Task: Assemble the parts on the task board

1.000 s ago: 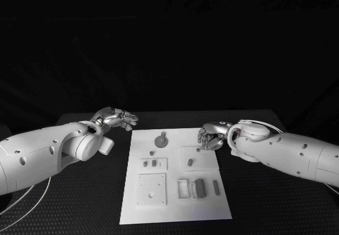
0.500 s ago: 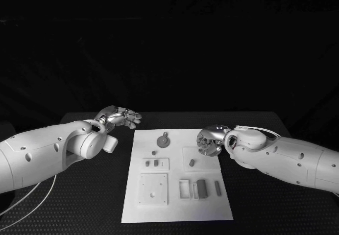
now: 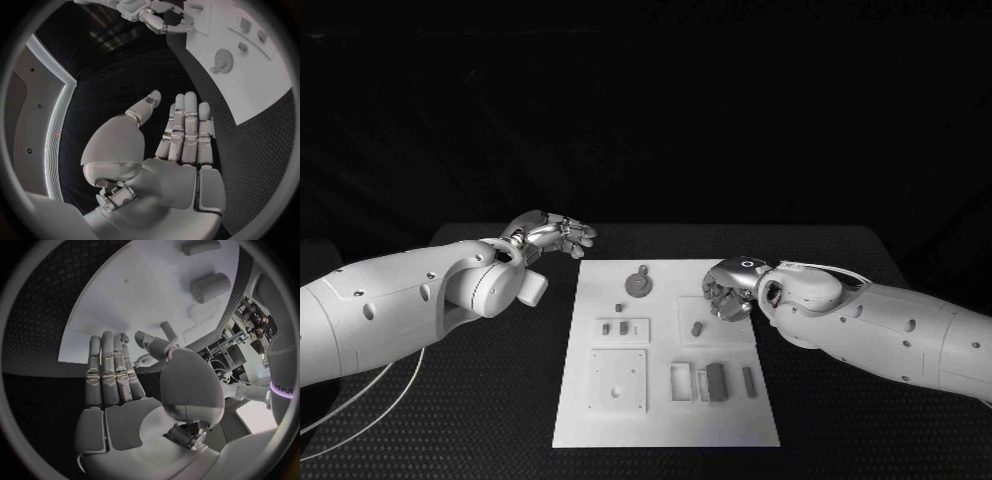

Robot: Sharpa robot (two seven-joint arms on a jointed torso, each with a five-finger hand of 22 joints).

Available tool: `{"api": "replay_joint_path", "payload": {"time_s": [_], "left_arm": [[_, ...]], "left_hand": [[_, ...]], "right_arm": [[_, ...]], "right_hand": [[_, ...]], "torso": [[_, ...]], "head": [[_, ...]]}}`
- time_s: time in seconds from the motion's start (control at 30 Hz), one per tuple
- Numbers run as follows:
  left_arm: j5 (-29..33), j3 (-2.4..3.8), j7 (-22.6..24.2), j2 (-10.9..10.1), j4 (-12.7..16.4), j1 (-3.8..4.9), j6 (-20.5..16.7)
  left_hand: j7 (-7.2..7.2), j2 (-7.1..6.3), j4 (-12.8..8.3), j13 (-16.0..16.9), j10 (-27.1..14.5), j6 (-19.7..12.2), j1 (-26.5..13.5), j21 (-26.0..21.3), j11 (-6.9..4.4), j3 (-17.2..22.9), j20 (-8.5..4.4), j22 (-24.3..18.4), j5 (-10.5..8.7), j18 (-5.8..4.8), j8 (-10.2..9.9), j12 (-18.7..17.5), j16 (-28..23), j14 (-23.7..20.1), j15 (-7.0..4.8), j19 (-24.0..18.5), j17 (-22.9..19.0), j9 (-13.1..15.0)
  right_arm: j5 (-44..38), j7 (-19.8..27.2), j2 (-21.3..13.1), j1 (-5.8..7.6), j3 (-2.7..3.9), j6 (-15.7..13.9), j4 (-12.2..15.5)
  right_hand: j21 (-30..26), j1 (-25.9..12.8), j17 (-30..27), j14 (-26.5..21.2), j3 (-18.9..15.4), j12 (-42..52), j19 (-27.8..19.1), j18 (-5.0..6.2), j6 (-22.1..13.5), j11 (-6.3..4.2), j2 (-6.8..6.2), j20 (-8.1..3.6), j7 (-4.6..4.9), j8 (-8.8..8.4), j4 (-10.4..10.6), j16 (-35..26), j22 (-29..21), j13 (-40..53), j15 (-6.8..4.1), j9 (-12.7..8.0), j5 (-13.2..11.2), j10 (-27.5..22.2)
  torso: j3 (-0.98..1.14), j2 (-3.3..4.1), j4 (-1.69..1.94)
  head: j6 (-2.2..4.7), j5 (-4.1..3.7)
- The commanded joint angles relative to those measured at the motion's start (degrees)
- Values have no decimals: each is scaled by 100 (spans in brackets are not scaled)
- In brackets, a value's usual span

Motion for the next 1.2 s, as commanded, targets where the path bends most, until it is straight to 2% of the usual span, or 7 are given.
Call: {"api": "replay_joint_path", "payload": {"time_s": [0.03,0.23,0.37,0.63,0.83,1.0,1.2], "left_arm": [[49,5,75,9,12,15,80],[49,5,65,10,8,15,98],[49,5,60,7,9,15,101],[49,5,53,9,1,15,115],[49,5,43,4,1,15,121],[49,5,32,2,1,15,127],[49,5,21,3,-3,15,134]], "left_hand": [[3,9,14,0,-56,-50,-61,-37,-1,-35,-67,-6,13,-58,37,20,-28,32,6,-5,4,7],[3,13,17,0,-62,-52,-66,-40,1,-38,-66,-6,13,-57,38,22,-35,37,6,-2,7,7],[3,14,18,0,-65,-53,-67,-42,2,-39,-66,-6,13,-57,39,23,-38,39,6,-1,8,7],[4,16,17,0,-73,-56,-66,-46,4,-41,-67,-6,13,-55,39,25,-45,45,5,2,11,7],[5,16,13,1,-78,-60,-62,-49,5,-42,-68,-5,13,-53,39,28,-51,50,4,5,14,7],[6,15,11,1,-83,-63,-62,-51,6,-44,-68,-5,13,-53,38,29,-56,51,4,6,16,7],[8,15,10,0,-93,-68,-62,-55,10,-47,-67,-5,13,-53,38,29,-64,54,4,8,19,7]], "right_arm": [[-188,-16,3,-34,-33,43,13],[-326,-41,-7,-40,-44,62,22],[-471,-54,-7,-46,-57,93,35],[-699,-108,20,-91,-112,22,31],[-844,-231,75,-197,-139,-123,-13],[-894,-297,113,-233,-155,-163,-57],[-894,-285,134,-245,-158,-183,-58]], "right_hand": [[36,50,38,71,68,2,38,78,113,-31,15,-4,-29,52,-5,-32,16,24,-19,16,-35,125],[110,152,152,187,176,52,146,78,288,-111,148,-52,-98,133,-110,-4,55,83,-73,48,-40,320],[130,167,216,230,220,56,200,78,364,-136,185,-72,-127,160,-185,2,72,108,-95,56,-37,386],[215,182,382,372,215,93,359,78,560,-213,167,-143,-193,232,-277,52,138,180,-167,85,-47,574],[218,119,433,371,173,71,372,78,559,-212,58,-148,-185,223,-261,42,153,192,-172,85,-54,579],[214,94,459,366,173,55,371,78,548,-208,-5,-150,-175,216,-235,32,158,196,-172,85,-56,575],[220,87,498,379,200,53,392,78,573,-219,29,-159,-183,229,-176,30,169,210,-179,96,-56,604]], "torso": [[0,-3,-10],[7,-6,-17],[11,-7,-18],[10,-6,-15],[11,-5,-15],[6,-4,-12],[4,-5,-10]], "head": [[-24,8],[-38,18],[-42,14],[-64,-12],[-87,-17],[-100,-20],[-109,-18]]}}
